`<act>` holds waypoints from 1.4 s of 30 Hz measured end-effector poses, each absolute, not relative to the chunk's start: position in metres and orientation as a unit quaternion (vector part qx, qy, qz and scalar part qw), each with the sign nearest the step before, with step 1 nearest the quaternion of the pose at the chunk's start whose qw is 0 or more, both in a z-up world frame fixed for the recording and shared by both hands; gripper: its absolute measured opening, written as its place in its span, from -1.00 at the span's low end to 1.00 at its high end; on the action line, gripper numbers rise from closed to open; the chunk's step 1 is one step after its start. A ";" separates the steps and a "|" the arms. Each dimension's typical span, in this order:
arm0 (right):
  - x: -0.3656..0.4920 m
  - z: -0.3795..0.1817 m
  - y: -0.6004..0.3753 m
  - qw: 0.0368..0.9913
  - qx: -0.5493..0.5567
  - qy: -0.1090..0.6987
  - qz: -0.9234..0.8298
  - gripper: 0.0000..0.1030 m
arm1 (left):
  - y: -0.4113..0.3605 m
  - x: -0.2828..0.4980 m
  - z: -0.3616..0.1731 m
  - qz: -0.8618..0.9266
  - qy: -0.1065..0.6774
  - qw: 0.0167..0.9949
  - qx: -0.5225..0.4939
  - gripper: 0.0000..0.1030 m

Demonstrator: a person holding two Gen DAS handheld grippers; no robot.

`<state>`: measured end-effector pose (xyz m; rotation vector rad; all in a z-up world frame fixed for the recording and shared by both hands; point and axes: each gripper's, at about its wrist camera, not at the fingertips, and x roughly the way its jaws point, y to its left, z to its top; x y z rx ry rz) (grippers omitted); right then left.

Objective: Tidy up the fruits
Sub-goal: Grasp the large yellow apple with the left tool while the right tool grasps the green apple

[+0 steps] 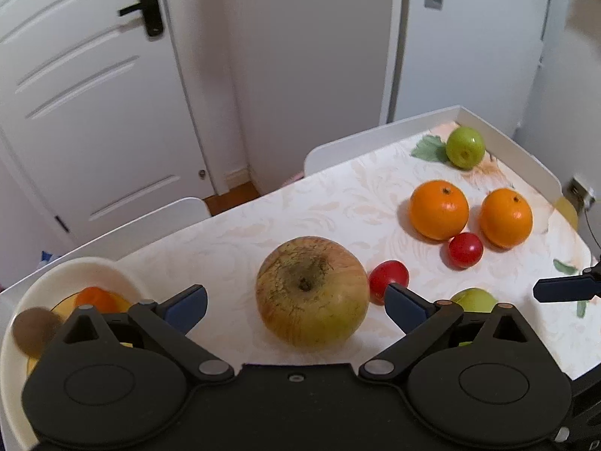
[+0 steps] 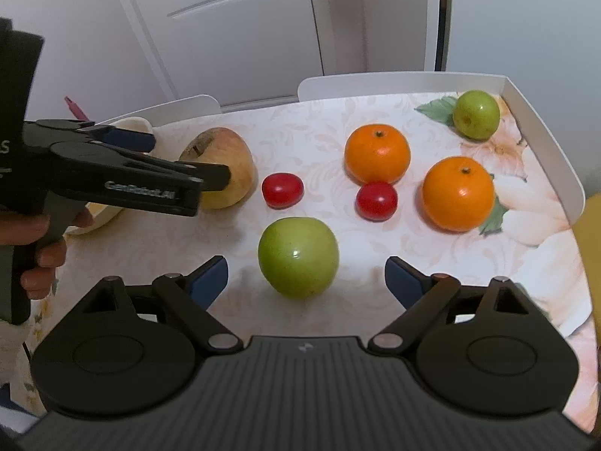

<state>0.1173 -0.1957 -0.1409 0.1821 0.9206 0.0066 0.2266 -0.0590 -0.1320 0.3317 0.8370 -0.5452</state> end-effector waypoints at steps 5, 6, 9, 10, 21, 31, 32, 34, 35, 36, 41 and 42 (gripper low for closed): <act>0.125 -0.149 -0.190 0.888 0.097 0.450 -0.012 0.84 | -0.062 0.238 -0.144 -0.282 0.409 0.852 0.166 0.83; 0.127 -0.150 -0.189 0.887 0.098 0.450 -0.015 0.83 | -0.063 0.240 -0.145 -0.286 0.410 0.850 0.168 0.81; 0.130 -0.153 -0.187 0.886 0.101 0.452 -0.024 0.78 | -0.063 0.244 -0.150 -0.300 0.414 0.843 0.167 0.68; 0.130 -0.154 -0.187 0.885 0.103 0.453 -0.026 0.75 | -0.063 0.245 -0.151 -0.306 0.416 0.840 0.164 0.58; 0.135 -0.160 -0.186 0.884 0.101 0.455 -0.039 0.63 | -0.061 0.242 -0.151 -0.324 0.411 0.835 0.170 0.52; 0.140 -0.162 -0.187 0.886 0.087 0.455 -0.021 0.44 | -0.056 0.236 -0.151 -0.315 0.412 0.838 0.172 0.52; 0.140 -0.161 -0.186 0.886 0.087 0.455 -0.014 0.37 | -0.055 0.235 -0.151 -0.314 0.412 0.838 0.172 0.52; 0.140 -0.160 -0.185 0.887 0.079 0.455 -0.010 0.37 | -0.053 0.232 -0.150 -0.310 0.411 0.840 0.170 0.52; 0.139 -0.160 -0.184 0.887 0.075 0.455 -0.008 0.37 | -0.052 0.230 -0.149 -0.307 0.411 0.842 0.169 0.52; 0.138 -0.160 -0.184 0.888 0.074 0.454 -0.005 0.37 | -0.051 0.229 -0.148 -0.305 0.411 0.843 0.168 0.52; 0.134 -0.155 -0.186 0.890 0.072 0.450 0.010 0.37 | -0.043 0.217 -0.142 -0.288 0.409 0.851 0.161 0.52; 0.134 -0.154 -0.186 0.891 0.071 0.449 0.013 0.37 | -0.041 0.214 -0.140 -0.285 0.409 0.852 0.159 0.52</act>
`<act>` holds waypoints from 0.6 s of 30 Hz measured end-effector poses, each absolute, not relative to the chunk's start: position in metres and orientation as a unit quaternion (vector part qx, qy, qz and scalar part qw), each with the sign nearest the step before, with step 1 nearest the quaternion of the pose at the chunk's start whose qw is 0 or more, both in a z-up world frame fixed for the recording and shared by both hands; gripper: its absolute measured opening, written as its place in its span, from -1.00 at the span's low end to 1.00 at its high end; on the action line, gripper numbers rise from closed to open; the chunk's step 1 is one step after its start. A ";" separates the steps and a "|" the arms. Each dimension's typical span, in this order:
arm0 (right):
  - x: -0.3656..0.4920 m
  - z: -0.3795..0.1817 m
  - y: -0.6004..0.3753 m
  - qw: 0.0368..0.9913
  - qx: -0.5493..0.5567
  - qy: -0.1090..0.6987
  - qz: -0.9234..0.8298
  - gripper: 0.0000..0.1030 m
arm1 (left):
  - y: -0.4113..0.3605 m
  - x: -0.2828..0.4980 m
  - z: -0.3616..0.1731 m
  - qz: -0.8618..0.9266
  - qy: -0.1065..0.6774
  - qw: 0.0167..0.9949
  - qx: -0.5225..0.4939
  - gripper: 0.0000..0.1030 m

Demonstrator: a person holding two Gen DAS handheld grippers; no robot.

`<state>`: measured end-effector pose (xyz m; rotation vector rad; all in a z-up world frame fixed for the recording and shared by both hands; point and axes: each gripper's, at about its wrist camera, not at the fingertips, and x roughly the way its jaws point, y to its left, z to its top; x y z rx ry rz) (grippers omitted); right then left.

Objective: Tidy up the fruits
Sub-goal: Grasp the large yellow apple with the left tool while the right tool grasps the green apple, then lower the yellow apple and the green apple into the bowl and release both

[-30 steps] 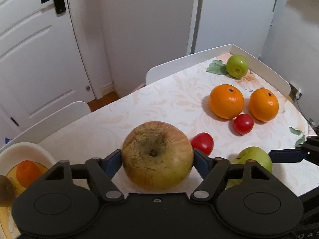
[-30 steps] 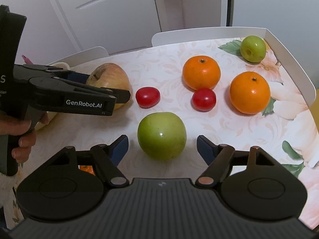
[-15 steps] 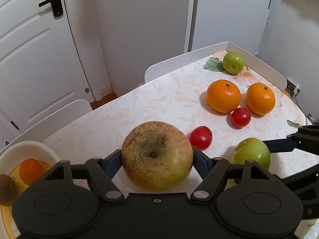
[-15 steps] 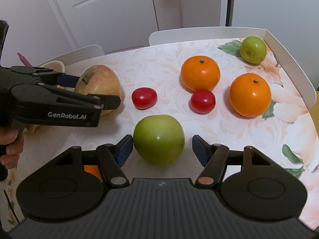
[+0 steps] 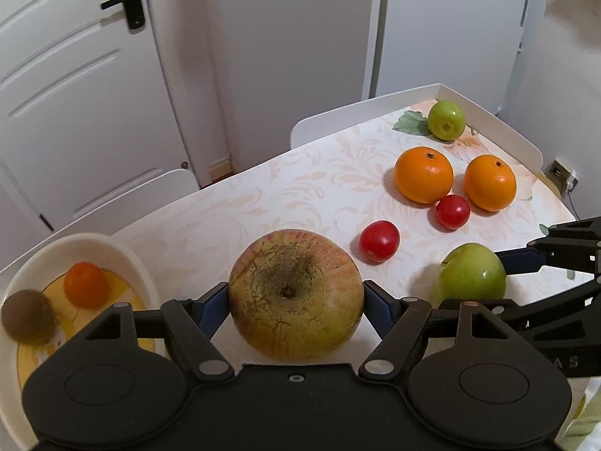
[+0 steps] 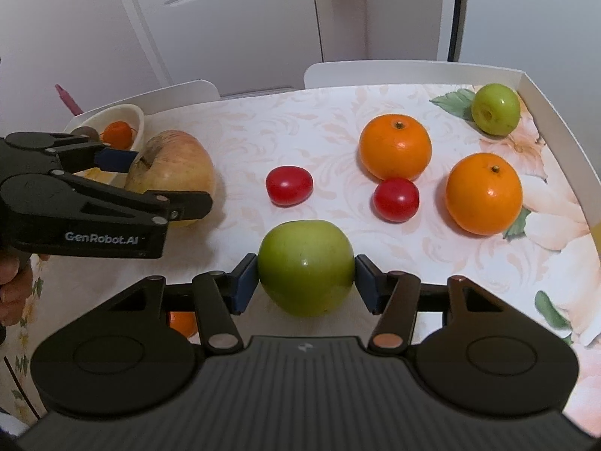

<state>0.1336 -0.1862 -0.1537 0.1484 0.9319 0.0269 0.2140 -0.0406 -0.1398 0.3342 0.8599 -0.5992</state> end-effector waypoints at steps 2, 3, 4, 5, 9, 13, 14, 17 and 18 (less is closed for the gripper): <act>0.132 -0.150 -0.187 0.892 0.069 0.446 0.020 0.37 | -0.036 0.208 -0.135 -0.275 0.407 0.857 0.151 0.52; 0.130 -0.147 -0.187 0.893 0.067 0.445 0.024 0.37 | -0.035 0.205 -0.133 -0.271 0.407 0.860 0.148 0.52; 0.129 -0.145 -0.187 0.894 0.063 0.443 0.028 0.37 | -0.033 0.203 -0.131 -0.266 0.407 0.862 0.144 0.52; 0.128 -0.142 -0.187 0.895 0.060 0.442 0.032 0.36 | -0.030 0.200 -0.128 -0.260 0.406 0.865 0.138 0.52; 0.125 -0.131 -0.184 0.898 0.048 0.434 0.050 0.36 | -0.020 0.187 -0.116 -0.240 0.401 0.876 0.118 0.52; 0.125 -0.117 -0.179 0.902 0.037 0.425 0.073 0.37 | -0.009 0.175 -0.103 -0.215 0.392 0.889 0.099 0.52; 0.126 -0.113 -0.177 0.902 0.032 0.422 0.081 0.36 | -0.006 0.172 -0.099 -0.207 0.390 0.893 0.092 0.52; 0.127 -0.104 -0.170 0.903 0.021 0.417 0.103 0.36 | 0.005 0.165 -0.089 -0.185 0.384 0.901 0.075 0.52; 0.128 -0.101 -0.167 0.903 0.018 0.414 0.111 0.36 | 0.008 0.163 -0.086 -0.177 0.382 0.904 0.069 0.52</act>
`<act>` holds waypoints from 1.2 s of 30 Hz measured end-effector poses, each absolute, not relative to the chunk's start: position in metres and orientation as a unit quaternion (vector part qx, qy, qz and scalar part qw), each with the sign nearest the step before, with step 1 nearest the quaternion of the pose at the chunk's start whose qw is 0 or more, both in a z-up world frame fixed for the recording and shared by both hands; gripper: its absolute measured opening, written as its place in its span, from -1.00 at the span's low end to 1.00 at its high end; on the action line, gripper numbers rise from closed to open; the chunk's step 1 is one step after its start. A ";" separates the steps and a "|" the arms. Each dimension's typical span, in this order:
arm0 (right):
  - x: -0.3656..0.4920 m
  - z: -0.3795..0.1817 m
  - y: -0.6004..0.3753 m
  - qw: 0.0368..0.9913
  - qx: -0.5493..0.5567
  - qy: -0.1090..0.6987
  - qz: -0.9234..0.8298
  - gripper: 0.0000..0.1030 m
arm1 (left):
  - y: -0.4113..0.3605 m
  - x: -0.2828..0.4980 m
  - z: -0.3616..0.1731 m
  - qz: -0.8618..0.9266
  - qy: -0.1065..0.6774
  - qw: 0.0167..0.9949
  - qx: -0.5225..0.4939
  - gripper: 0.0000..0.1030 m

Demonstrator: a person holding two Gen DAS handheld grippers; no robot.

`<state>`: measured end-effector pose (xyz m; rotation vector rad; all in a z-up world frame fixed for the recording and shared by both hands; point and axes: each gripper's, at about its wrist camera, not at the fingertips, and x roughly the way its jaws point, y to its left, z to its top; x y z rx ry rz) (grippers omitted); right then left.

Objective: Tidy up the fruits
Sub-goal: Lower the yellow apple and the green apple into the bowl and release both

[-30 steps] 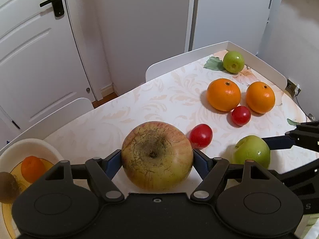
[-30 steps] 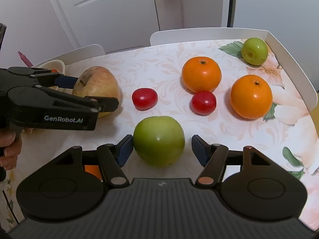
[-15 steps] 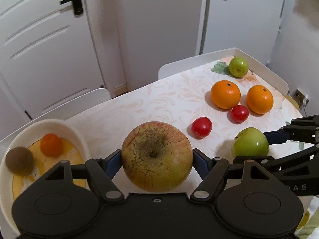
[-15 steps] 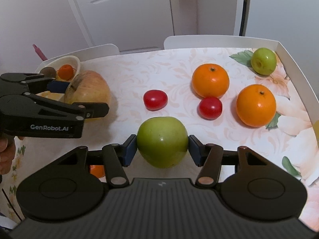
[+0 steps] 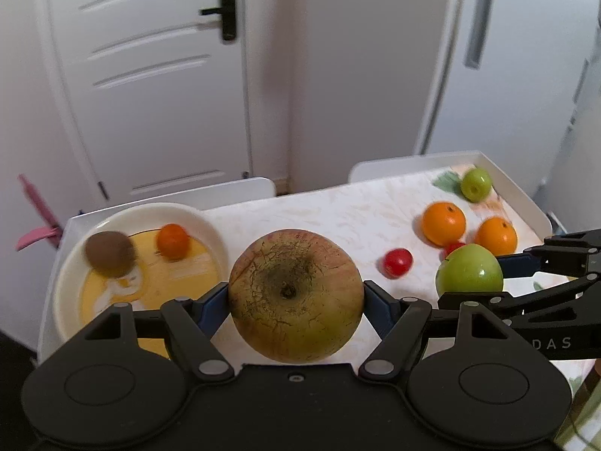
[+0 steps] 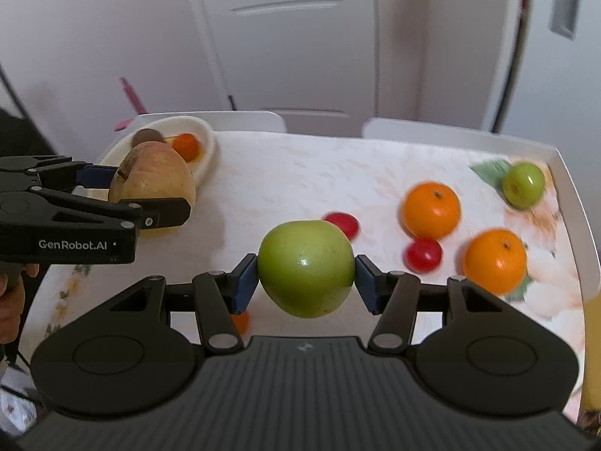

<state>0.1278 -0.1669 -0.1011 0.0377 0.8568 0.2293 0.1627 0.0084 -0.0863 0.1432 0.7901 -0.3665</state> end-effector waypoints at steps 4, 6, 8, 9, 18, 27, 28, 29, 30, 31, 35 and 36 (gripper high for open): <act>0.133 -0.089 -0.152 0.904 0.011 0.405 0.138 0.36 | 0.026 0.158 -0.077 -0.150 0.381 0.911 0.047 0.52; 0.137 -0.083 -0.143 0.904 0.009 0.400 0.151 0.36 | 0.037 0.156 -0.074 -0.136 0.380 0.914 0.038 0.52; 0.141 -0.079 -0.134 0.904 0.006 0.395 0.161 0.36 | 0.046 0.155 -0.072 -0.122 0.378 0.917 0.036 0.52; 0.144 -0.078 -0.128 0.904 0.005 0.394 0.167 0.36 | 0.051 0.154 -0.071 -0.117 0.378 0.918 0.035 0.52; 0.172 -0.078 -0.084 0.899 0.007 0.391 0.198 0.36 | 0.097 0.164 -0.070 -0.077 0.376 0.923 0.028 0.52; 0.206 -0.086 -0.049 0.897 0.009 0.392 0.202 0.36 | 0.132 0.199 -0.083 -0.064 0.381 0.922 0.038 0.52; 0.209 -0.087 -0.046 0.897 0.009 0.393 0.201 0.36 | 0.134 0.204 -0.086 -0.065 0.383 0.921 0.041 0.52; 0.212 -0.088 -0.044 0.897 0.009 0.394 0.200 0.36 | 0.136 0.209 -0.089 -0.065 0.384 0.920 0.043 0.52; 0.216 -0.090 -0.041 0.897 0.009 0.395 0.198 0.36 | 0.138 0.213 -0.091 -0.066 0.385 0.919 0.045 0.52; 0.220 -0.092 -0.040 0.897 0.009 0.397 0.196 0.36 | 0.140 0.218 -0.094 -0.066 0.387 0.918 0.047 0.52; 0.232 -0.101 -0.035 0.895 0.008 0.405 0.187 0.36 | 0.140 0.232 -0.106 -0.068 0.388 0.916 0.069 0.52; 0.235 -0.103 -0.034 0.895 0.010 0.406 0.184 0.36 | 0.140 0.234 -0.110 -0.070 0.389 0.915 0.075 0.52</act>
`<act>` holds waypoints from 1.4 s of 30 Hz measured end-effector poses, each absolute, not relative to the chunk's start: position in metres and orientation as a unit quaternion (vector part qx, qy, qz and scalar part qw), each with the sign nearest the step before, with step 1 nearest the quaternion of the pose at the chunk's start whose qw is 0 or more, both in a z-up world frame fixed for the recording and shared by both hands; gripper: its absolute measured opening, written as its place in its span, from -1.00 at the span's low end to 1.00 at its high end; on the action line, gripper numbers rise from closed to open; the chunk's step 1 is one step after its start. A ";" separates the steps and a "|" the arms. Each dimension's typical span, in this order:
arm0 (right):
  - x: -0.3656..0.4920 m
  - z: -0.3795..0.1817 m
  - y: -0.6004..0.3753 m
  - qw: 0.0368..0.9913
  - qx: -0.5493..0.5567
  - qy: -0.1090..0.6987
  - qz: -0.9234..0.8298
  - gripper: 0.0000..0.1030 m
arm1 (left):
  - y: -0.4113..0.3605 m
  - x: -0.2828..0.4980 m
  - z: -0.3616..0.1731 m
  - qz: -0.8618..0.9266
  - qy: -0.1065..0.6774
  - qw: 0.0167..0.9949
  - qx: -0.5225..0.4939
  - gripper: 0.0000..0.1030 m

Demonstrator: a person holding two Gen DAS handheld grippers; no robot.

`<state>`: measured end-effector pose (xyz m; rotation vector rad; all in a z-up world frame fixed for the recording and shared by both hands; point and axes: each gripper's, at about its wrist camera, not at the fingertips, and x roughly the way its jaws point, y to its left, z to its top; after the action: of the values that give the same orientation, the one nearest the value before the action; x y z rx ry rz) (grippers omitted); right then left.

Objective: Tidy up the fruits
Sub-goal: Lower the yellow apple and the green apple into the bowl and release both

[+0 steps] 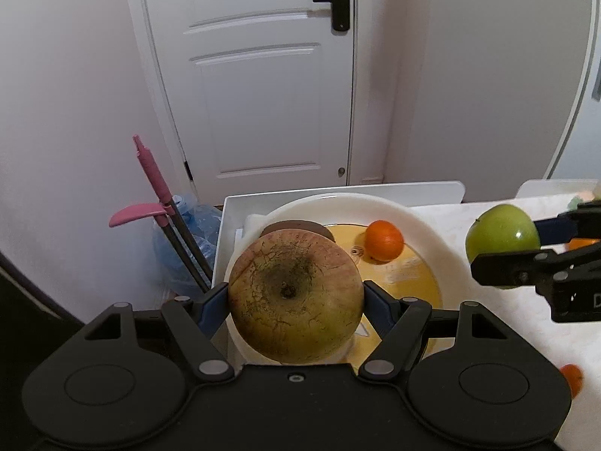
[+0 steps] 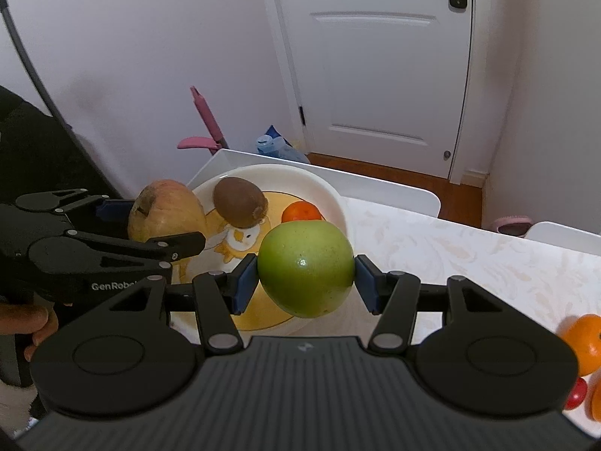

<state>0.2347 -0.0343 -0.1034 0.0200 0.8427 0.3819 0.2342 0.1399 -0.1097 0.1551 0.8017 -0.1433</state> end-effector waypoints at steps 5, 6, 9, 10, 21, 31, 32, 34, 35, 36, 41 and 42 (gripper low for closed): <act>0.244 -0.110 -0.032 0.894 0.014 0.411 0.176 0.36 | 0.137 0.245 -0.124 -0.074 0.398 0.910 0.091 0.52; 0.245 -0.111 -0.031 0.894 0.014 0.412 0.175 0.36 | 0.136 0.247 -0.126 -0.072 0.398 0.910 0.097 0.52; 0.248 -0.113 -0.030 0.894 0.013 0.414 0.173 0.37 | 0.134 0.249 -0.131 -0.070 0.397 0.909 0.107 0.52; 0.249 -0.113 -0.030 0.894 0.013 0.414 0.173 0.36 | 0.133 0.250 -0.132 -0.070 0.399 0.908 0.107 0.52; 0.253 -0.109 -0.034 0.895 0.015 0.411 0.176 0.37 | 0.142 0.239 -0.121 -0.066 0.380 0.918 0.089 0.85; 0.257 -0.109 -0.031 0.889 -0.015 0.413 0.199 0.36 | 0.155 0.218 -0.107 -0.057 0.375 0.923 0.061 0.97; 0.257 -0.111 -0.028 0.887 -0.024 0.415 0.203 0.37 | 0.156 0.216 -0.107 -0.057 0.377 0.923 0.058 0.97; 0.258 -0.116 -0.024 0.883 -0.036 0.418 0.212 0.37 | 0.157 0.211 -0.108 -0.057 0.380 0.921 0.055 0.97; 0.258 -0.119 -0.021 0.880 -0.041 0.420 0.216 0.36 | 0.158 0.209 -0.109 -0.056 0.382 0.921 0.055 0.97; 0.259 -0.123 -0.017 0.878 -0.047 0.421 0.222 0.36 | 0.158 0.207 -0.110 -0.054 0.383 0.920 0.055 0.97; 0.263 -0.137 -0.003 0.873 -0.067 0.420 0.238 0.36 | 0.160 0.199 -0.114 -0.051 0.389 0.918 0.055 0.98; 0.264 -0.140 -0.001 0.872 -0.070 0.421 0.239 0.37 | 0.161 0.198 -0.115 -0.051 0.390 0.918 0.053 0.98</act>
<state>0.2641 -0.0009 -0.1402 -0.1472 0.8793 0.5004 0.1975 0.1607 -0.1147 0.1097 0.8031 -0.1043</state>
